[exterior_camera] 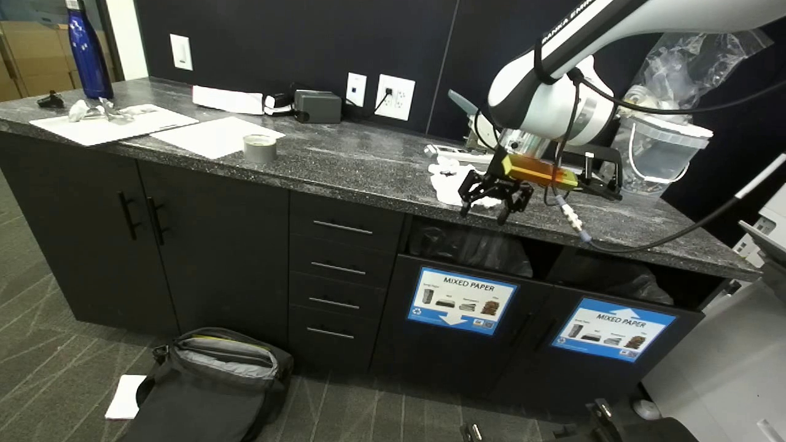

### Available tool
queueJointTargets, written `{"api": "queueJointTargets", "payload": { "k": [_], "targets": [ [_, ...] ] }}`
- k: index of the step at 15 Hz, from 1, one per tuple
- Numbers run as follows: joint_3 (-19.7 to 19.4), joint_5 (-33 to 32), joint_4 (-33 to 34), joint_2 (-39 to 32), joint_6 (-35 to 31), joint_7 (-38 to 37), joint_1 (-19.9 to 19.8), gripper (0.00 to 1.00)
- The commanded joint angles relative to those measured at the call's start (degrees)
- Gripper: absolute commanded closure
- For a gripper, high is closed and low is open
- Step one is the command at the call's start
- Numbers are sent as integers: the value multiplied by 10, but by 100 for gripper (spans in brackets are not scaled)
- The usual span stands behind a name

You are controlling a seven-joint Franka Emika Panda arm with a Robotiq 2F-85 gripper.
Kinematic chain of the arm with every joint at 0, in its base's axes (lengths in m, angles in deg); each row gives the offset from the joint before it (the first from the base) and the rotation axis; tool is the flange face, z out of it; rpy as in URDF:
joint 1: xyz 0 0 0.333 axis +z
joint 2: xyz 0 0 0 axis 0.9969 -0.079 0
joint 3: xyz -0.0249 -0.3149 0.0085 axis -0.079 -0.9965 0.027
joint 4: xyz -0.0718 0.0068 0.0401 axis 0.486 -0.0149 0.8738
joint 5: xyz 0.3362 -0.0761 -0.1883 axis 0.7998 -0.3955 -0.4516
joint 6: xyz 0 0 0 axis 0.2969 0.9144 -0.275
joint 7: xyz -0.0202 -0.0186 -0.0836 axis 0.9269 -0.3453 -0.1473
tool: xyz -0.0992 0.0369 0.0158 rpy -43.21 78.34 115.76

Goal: Put all the white pieces of paper in the left bin

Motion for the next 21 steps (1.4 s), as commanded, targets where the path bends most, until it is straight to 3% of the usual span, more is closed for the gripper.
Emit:
{"api": "queueJointTargets", "payload": {
  "k": [1,10,21],
  "targets": [
    [17,21,37,-12,-22,1,-7,0],
    [15,-9,125,-97,-107,7,-7,0],
    [-19,-114,216,-200,-180,-1,3,0]
  ]
}}
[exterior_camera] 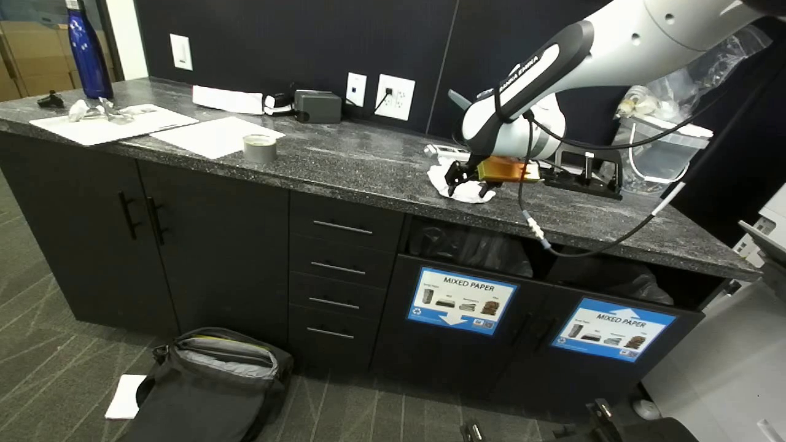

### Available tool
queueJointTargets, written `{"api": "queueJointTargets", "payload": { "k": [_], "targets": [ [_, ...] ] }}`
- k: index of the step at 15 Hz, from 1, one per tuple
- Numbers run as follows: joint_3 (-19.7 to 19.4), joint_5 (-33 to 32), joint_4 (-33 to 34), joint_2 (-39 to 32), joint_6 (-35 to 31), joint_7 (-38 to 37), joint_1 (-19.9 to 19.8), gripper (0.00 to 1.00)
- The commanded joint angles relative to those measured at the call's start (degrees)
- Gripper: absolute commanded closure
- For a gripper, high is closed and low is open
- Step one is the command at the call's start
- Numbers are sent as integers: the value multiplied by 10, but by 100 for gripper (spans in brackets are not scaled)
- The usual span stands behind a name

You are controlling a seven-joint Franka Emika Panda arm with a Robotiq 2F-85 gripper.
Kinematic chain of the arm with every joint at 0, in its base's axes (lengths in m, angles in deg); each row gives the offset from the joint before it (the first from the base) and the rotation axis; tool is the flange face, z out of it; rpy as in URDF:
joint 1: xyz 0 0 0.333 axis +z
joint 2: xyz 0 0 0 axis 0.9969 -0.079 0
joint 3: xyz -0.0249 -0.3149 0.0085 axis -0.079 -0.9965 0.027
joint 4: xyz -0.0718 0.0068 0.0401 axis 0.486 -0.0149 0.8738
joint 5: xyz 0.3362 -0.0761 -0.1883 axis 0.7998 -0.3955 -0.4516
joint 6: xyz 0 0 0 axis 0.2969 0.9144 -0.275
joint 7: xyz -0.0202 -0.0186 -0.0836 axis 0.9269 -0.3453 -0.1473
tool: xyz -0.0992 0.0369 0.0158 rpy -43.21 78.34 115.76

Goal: Put all the white pieces of paper in the left bin

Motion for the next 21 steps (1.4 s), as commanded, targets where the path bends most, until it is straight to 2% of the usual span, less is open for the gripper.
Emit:
{"api": "queueJointTargets", "payload": {
  "k": [1,8,15,21],
  "targets": [
    [-14,-30,36,-25,-15,-3,7,0],
    [-32,-76,36,-13,-42,-5,20,0],
    [-30,-89,49,-21,-62,4,20,0],
    [33,-41,129,-77,-19,61,-45,0]
  ]
}}
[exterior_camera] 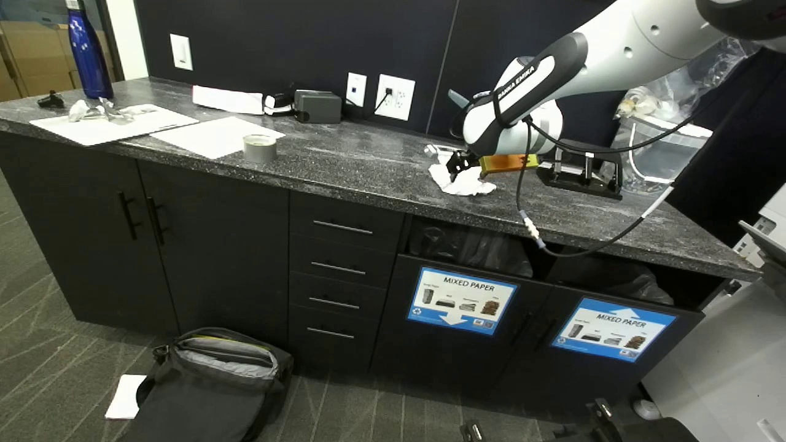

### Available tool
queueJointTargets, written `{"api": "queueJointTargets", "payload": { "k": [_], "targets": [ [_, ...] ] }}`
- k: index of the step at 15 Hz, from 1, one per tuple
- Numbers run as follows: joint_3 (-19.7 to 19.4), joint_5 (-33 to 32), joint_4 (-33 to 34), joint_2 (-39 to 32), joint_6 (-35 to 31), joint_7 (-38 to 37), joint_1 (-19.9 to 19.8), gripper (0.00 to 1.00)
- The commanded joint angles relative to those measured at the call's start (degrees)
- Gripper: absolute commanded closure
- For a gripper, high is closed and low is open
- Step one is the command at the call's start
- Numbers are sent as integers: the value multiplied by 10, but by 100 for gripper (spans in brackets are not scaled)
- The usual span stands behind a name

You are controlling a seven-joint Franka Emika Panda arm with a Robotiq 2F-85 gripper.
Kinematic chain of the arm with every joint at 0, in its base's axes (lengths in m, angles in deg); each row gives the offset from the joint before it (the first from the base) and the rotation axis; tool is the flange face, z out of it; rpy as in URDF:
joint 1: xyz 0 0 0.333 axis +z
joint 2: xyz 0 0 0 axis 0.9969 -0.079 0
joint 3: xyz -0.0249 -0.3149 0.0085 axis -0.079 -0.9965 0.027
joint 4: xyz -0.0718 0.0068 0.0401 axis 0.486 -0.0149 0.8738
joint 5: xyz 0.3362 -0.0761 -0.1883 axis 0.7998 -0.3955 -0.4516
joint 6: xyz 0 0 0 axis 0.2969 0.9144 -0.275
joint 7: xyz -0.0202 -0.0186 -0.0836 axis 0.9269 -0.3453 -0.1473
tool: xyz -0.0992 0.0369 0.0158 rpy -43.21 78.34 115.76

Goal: Put all the white pieces of paper in the left bin

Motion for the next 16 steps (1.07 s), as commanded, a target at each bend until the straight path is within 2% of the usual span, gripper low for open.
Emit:
{"api": "queueJointTargets", "payload": {
  "k": [1,3,4,5,9,13,16],
  "targets": [
    [52,38,86,-58,46,61,-53,0],
    [78,65,124,-86,82,87,-80,0],
    [86,75,142,-100,95,102,-91,8],
    [89,80,161,-112,113,114,-98,26],
    [82,86,215,-135,158,123,-104,58],
    [65,73,217,-127,188,120,-98,88],
    [51,70,191,-95,269,112,-95,94]
  ]
}}
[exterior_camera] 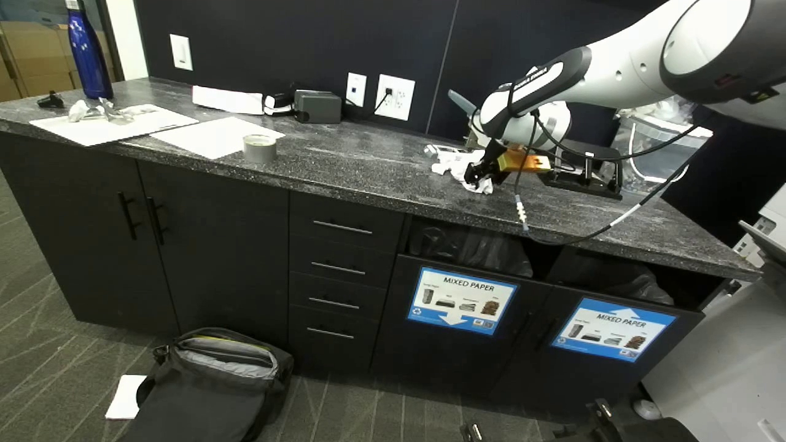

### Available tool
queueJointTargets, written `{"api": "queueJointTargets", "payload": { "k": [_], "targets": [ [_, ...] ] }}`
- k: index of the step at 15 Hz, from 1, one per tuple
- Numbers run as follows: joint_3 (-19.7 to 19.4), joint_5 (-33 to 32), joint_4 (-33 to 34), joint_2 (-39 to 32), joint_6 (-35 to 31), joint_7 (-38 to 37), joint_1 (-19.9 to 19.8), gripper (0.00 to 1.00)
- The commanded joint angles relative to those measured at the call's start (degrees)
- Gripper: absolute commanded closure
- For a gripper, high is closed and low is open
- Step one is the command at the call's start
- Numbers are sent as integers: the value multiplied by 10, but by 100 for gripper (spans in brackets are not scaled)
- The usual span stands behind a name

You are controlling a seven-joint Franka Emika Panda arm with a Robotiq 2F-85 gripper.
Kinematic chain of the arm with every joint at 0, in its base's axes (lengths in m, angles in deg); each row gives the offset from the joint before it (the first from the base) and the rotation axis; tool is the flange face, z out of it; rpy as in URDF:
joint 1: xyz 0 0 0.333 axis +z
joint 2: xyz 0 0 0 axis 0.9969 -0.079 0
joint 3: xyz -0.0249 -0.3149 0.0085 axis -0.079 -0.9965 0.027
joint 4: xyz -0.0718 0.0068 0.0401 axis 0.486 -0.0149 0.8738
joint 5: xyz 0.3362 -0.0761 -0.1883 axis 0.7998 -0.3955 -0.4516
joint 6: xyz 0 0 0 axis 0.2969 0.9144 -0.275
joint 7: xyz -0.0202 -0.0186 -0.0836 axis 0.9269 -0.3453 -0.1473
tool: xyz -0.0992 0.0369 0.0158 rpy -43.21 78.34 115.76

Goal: Put all the white pieces of paper in the left bin

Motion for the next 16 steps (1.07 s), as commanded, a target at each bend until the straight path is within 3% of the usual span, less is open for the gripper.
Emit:
{"api": "queueJointTargets", "payload": {
  "k": [1,8,11,16],
  "targets": [
    [-24,-6,-30,35,109,-2,9,94],
    [-40,-9,-176,145,284,36,4,88],
    [-34,7,-253,190,295,64,-3,90],
    [-31,41,-362,239,212,84,-7,89]
  ]
}}
